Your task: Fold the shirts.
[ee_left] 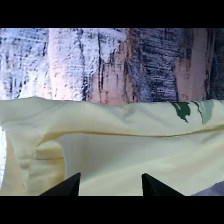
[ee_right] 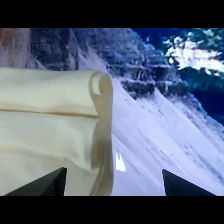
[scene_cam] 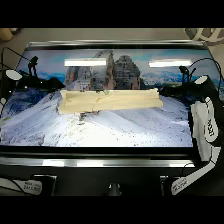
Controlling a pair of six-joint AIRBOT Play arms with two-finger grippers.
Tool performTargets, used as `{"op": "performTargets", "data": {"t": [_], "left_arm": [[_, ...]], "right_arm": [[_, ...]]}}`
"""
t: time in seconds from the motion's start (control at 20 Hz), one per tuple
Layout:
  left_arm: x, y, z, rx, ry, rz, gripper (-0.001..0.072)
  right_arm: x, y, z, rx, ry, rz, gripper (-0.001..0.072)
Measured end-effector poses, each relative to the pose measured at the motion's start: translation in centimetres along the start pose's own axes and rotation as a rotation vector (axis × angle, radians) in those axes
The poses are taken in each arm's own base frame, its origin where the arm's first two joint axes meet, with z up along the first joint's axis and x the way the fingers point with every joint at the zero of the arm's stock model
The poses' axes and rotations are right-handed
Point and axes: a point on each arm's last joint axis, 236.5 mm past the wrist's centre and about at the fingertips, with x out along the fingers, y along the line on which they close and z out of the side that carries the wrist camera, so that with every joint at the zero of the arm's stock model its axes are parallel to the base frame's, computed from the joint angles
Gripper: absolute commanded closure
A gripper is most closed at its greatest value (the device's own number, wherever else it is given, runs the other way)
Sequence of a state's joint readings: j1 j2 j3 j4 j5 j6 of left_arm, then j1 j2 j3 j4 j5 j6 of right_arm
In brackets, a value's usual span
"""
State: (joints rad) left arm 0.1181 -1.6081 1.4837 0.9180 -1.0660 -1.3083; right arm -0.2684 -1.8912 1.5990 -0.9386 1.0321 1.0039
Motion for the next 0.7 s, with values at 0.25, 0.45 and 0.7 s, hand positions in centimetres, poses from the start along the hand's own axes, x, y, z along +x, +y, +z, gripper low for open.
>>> {"op": "performTargets", "data": {"t": [0.25,0.45,0.7], "left_arm": [[-0.9,-6.0,-0.5,0.111,-0.007,-0.052,0.0246],[0.8,-10.8,-2.2,0.196,0.017,-0.099,0.0528],[6.1,-14.4,-3.7,0.140,0.019,-0.123,0.0674]], "right_arm": [[2.9,2.3,-2.0,0.082,0.074,0.107,0.0250],[4.3,4.3,-2.8,0.086,0.111,0.134,0.0700],[-0.3,8.6,0.8,-0.043,0.000,0.185,0.0701]]}}
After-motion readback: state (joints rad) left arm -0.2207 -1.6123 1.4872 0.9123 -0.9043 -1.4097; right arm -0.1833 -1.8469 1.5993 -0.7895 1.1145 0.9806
